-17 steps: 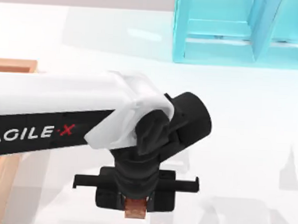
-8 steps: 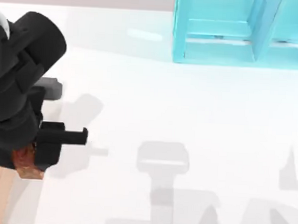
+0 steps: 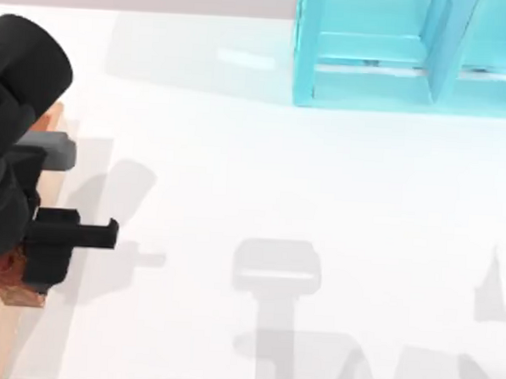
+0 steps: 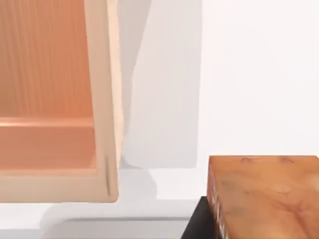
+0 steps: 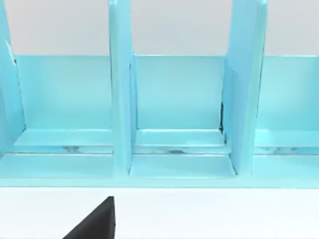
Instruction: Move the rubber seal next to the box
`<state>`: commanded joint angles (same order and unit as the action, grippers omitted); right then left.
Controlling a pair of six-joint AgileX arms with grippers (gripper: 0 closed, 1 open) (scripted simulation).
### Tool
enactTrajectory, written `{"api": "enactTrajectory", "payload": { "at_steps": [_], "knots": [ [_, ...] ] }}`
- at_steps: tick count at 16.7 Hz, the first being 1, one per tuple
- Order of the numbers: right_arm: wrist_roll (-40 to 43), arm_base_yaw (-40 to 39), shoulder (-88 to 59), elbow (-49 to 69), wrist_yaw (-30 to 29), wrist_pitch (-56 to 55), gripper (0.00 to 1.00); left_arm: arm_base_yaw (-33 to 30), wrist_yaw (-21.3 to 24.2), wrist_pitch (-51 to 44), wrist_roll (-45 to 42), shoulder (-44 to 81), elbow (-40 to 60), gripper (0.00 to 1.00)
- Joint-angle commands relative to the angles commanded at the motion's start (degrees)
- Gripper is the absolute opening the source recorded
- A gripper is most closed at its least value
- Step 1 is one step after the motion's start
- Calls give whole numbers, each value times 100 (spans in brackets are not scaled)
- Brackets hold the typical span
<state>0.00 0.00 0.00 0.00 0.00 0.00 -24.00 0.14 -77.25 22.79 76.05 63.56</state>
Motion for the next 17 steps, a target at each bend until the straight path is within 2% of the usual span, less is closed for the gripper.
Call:
{"api": "enactTrajectory", "payload": {
  "at_steps": [7, 12, 17],
  "knots": [
    [0, 0, 0, 0, 0, 0, 100, 44, 5, 1322, -21, 113, -1196, 0],
    [0, 0, 0, 0, 0, 0, 100, 51, 9, 1495, -25, 135, -1366, 0],
    [0, 0, 0, 0, 0, 0, 100, 51, 9, 1495, -25, 135, -1366, 38]
  ]
}}
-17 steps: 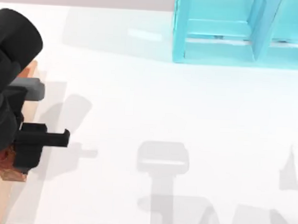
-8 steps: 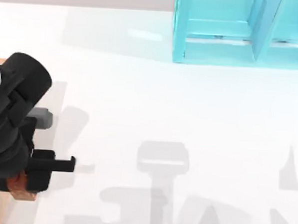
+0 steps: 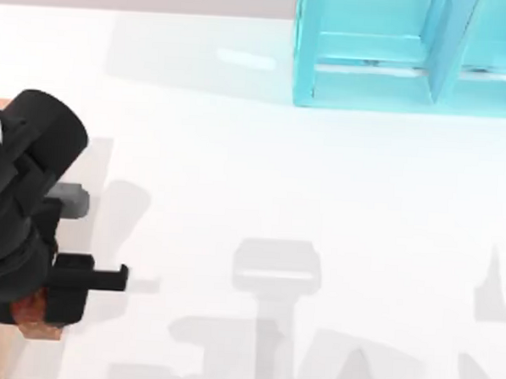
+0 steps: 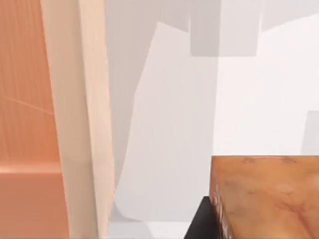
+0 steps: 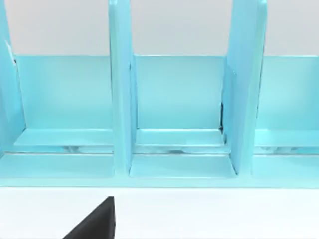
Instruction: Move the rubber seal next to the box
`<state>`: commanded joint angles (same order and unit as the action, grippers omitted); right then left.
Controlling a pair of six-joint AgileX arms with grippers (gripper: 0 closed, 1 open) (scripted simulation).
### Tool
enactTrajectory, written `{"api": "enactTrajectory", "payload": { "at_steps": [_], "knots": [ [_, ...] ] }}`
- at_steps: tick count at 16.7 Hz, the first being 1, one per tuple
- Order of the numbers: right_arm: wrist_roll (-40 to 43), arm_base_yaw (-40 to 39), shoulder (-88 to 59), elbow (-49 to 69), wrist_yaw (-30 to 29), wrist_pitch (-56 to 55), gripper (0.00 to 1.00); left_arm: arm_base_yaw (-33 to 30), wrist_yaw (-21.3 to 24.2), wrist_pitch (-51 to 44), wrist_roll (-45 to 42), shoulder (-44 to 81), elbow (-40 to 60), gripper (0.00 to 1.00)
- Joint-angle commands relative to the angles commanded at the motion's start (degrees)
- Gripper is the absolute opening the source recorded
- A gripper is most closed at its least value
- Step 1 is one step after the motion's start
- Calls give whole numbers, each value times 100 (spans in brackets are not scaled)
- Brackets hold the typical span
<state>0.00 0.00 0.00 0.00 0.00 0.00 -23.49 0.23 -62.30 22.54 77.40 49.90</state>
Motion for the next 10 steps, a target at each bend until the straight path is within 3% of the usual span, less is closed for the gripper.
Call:
{"api": "enactTrajectory", "payload": {
  "at_steps": [8, 10],
  "knots": [
    [0, 0, 0, 0, 0, 0, 100, 0, 0, 0, 0, 0, 0, 98],
    [0, 0, 0, 0, 0, 0, 100, 0, 0, 0, 0, 0, 0, 100]
  ]
}}
